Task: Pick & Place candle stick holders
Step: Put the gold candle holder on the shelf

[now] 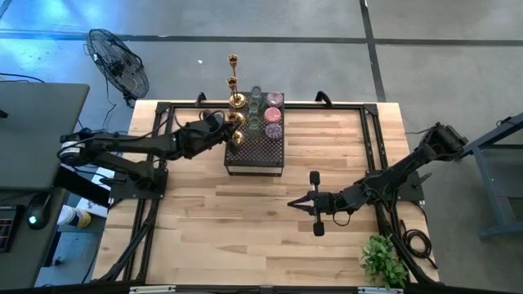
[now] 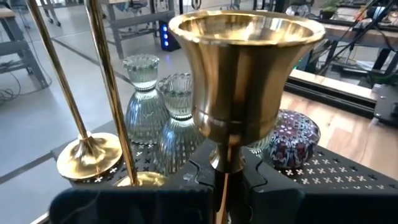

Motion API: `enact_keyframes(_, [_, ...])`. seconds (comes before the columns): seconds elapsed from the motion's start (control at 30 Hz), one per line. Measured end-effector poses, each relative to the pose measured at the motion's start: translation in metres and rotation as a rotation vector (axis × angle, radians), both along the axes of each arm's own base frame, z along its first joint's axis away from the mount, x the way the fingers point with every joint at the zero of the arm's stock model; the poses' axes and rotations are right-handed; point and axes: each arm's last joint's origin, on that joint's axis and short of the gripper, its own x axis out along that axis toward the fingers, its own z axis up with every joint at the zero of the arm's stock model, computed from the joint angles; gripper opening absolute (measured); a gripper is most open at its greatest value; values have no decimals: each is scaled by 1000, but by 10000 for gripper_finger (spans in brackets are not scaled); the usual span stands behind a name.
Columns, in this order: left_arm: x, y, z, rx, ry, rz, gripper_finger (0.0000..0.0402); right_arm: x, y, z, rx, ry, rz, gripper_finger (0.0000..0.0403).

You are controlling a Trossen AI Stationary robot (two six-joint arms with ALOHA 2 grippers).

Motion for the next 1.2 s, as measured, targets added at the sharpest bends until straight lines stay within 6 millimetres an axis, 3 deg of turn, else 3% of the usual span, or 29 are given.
enact_keyframes(0.97, [0, 2, 3, 38, -11, 56, 6, 0, 0, 0, 0, 1, 1, 1])
enact_keyframes(1.2, [0, 2, 3, 39, -10, 55, 34, 0, 0, 0, 0, 1, 1, 1])
